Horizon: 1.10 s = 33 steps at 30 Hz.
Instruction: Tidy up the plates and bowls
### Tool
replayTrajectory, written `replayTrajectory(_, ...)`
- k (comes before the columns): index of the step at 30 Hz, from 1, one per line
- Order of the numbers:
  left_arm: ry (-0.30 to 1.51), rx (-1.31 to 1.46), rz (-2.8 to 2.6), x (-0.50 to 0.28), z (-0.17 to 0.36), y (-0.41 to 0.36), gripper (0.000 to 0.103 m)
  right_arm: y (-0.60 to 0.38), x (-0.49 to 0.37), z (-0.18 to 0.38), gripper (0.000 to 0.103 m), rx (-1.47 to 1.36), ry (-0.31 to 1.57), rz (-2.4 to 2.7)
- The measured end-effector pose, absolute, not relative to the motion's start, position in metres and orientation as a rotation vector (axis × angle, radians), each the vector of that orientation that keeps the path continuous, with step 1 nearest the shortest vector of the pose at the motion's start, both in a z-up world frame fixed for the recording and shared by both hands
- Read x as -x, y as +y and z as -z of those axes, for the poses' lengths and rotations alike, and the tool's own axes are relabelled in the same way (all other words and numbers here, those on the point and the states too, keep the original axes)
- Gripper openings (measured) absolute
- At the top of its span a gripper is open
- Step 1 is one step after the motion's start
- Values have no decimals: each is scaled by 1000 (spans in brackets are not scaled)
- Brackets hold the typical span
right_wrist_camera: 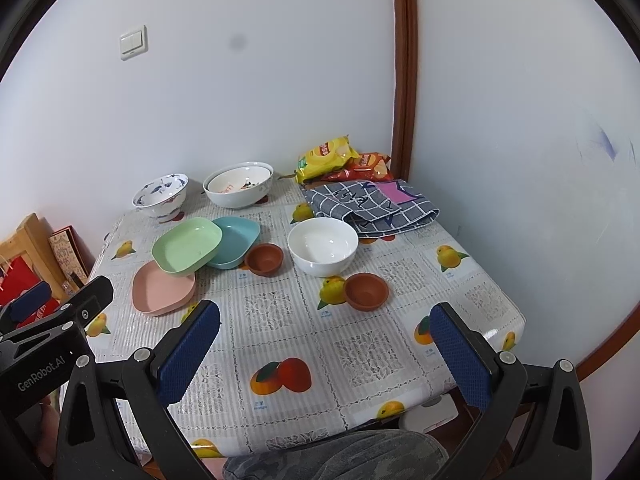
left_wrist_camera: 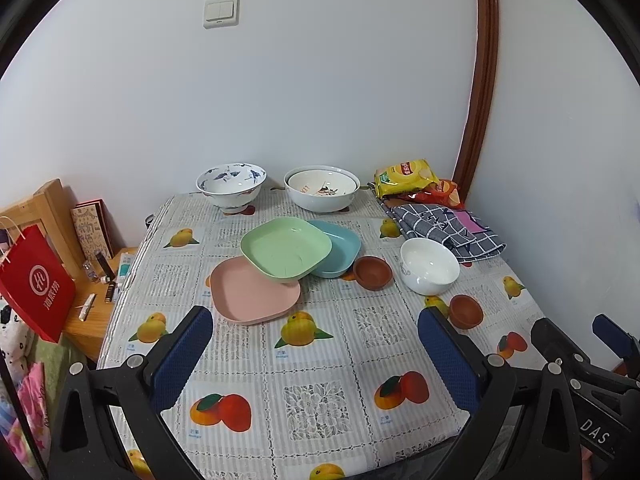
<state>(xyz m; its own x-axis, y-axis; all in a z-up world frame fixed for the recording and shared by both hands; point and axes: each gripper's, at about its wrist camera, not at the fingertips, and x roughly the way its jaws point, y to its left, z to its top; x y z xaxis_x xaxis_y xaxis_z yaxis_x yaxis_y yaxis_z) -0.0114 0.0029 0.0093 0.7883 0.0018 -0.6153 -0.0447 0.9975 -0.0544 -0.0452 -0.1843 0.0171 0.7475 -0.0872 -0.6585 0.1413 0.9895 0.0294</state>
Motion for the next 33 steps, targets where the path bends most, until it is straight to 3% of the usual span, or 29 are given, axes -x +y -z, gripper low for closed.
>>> replayTrajectory(33,652,61,-16,18,-12,4,103,-185,53,-20,103,-92,691,123)
